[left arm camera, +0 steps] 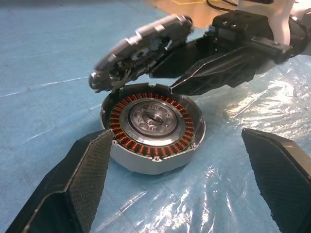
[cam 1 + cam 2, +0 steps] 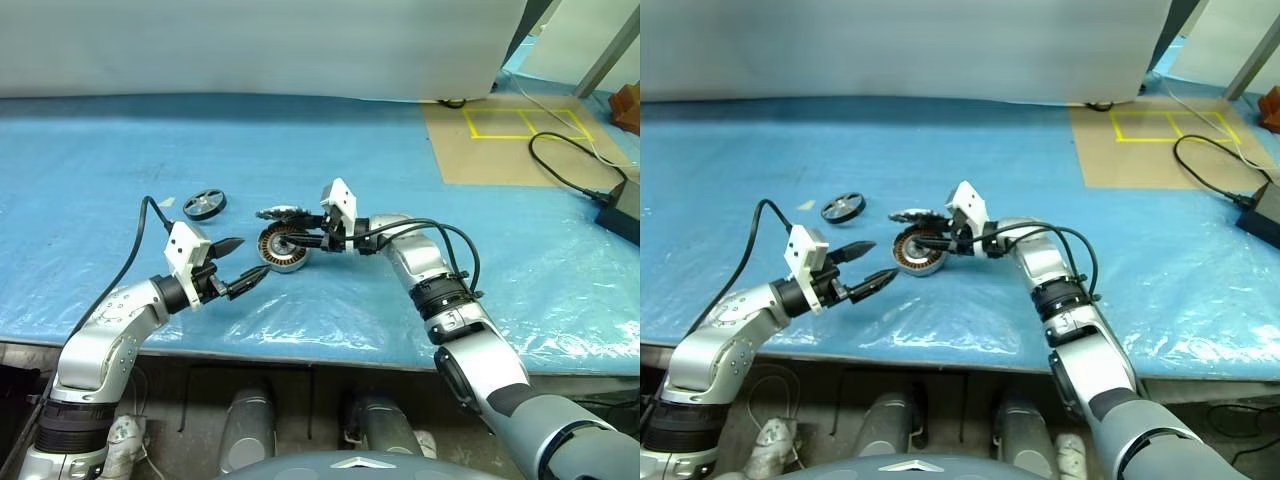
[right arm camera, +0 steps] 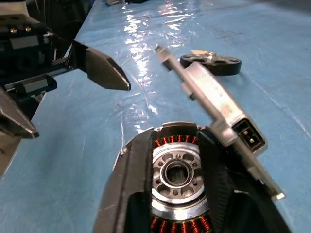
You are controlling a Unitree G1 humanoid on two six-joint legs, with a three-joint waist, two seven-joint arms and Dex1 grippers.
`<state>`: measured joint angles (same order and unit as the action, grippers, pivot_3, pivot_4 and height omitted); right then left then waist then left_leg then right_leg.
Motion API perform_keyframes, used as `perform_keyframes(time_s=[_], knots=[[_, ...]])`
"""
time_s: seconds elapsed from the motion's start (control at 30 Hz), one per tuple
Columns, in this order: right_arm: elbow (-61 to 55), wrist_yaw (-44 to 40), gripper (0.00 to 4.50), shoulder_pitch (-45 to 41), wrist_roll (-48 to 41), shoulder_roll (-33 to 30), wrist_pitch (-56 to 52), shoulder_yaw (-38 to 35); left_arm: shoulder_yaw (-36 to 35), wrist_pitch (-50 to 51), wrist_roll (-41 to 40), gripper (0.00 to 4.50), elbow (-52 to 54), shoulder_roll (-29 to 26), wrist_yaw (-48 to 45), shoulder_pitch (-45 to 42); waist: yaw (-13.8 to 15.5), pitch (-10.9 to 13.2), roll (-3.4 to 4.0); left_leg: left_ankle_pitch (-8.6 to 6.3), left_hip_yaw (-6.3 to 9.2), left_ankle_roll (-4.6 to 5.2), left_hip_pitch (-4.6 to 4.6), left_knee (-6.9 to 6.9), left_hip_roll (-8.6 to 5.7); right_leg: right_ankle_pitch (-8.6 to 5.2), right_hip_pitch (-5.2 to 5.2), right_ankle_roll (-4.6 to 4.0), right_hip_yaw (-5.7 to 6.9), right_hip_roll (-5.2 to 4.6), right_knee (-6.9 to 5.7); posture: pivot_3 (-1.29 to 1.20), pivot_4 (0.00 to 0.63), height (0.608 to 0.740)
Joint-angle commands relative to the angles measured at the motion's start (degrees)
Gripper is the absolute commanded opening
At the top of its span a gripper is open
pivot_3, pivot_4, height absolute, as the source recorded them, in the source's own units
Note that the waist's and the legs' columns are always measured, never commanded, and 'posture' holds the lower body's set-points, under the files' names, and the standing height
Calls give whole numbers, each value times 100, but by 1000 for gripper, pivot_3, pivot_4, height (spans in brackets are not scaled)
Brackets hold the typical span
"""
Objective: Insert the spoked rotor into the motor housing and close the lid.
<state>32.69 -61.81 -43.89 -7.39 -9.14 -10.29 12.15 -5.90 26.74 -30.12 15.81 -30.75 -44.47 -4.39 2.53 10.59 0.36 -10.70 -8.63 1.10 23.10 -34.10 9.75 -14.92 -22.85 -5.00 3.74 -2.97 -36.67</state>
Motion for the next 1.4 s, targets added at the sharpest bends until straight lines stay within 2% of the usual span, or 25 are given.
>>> perform_keyframes(time_s=[0.03, 0.07, 0.57, 1.4], knots=[[-204, -66, 255, 54, 47, 20, 86, 122, 1, -43, -23, 4500, 68, 13, -4, -70, 0, 0, 0, 0, 0, 0, 0, 0, 0, 0, 0, 0, 0, 0, 0, 0, 150, 740], [-189, -63, 33, 60, 70, 27, 99, 152, 5, -39, -23, 4500, 71, 11, -5, -74, 0, 0, 0, 0, 0, 0, 0, 0, 0, 0, -1, 0, 0, 0, 0, 0, 150, 740], [230, 203, 33, -190, 199, 194, 317, 122, 55, -62, -6, 4500, 43, 72, 22, -138, -2, 0, 0, 0, 0, 0, 0, 0, 0, 0, 0, 0, 0, 0, 0, 0, 150, 740], [1940, 797, 33, -770, 672, 699, 1321, 124, 123, -61, -6, 4500, 71, 65, -8, -134, -11, 0, 0, -4, 0, -7, -1, -1, 0, 0, 0, 0, 0, 0, -2, 0, 150, 740]])
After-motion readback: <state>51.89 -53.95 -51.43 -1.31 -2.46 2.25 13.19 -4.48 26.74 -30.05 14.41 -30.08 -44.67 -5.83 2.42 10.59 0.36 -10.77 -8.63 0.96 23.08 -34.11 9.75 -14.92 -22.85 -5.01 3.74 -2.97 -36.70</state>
